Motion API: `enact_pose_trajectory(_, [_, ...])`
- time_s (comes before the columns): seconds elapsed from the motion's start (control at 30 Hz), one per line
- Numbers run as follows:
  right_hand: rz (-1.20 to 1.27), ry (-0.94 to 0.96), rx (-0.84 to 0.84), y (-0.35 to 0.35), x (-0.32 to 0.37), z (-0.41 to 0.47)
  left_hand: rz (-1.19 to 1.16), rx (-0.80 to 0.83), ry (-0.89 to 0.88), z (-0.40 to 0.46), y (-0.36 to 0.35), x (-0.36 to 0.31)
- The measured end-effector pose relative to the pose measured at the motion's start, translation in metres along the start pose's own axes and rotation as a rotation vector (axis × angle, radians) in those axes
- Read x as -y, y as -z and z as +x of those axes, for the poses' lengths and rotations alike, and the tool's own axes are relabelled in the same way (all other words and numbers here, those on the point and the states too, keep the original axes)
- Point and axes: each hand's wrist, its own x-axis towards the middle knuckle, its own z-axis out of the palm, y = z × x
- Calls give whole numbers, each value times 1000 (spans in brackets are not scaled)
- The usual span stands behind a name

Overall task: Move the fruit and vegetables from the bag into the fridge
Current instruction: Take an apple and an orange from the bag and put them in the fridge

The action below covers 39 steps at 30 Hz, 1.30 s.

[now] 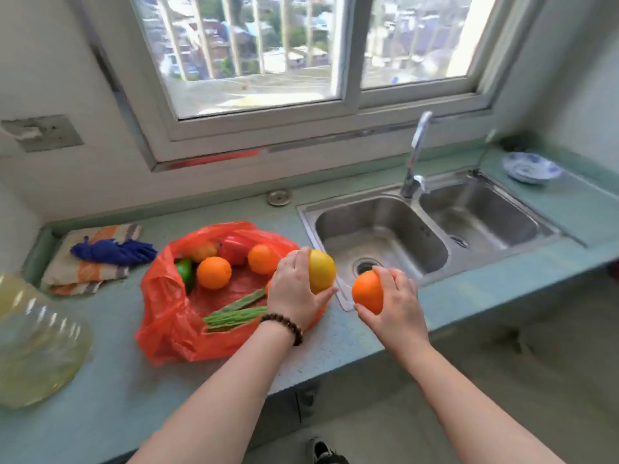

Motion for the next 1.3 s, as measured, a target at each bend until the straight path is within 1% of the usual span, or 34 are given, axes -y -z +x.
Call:
enact_pose_trajectory(0.2, [-68, -326, -156, 55, -81, -103, -120, 256, -228, -49, -72, -94])
enact_pose_trajectory(0.33, [-113, -521, -277, 99, -125, -175, -148, 425, -381, -93, -112, -165])
enact_pose_trajectory(0.5, [-163, -735, -441, 154, -171, -261, -198, 563, -627, -148, -149, -253])
enact_pose_trajectory(0.6, [-195, -843, -553, 186, -194, -308, -237, 623, -757, -181, -170, -307])
enact_pose_trajectory(0.97, [-337, -1149, -818, 296, -303, -456, -336, 790, -1159, -308, -248, -517])
enact_pose_trajectory(1.13, [-384, -1269, -914, 351, -345, -530, -400, 866, -1278, -383, -273, -612])
enact_pose_trajectory(1.3, [-431, -1398, -1015, 392, -367, -592, -435, 938, -1389, -443, -285, -679])
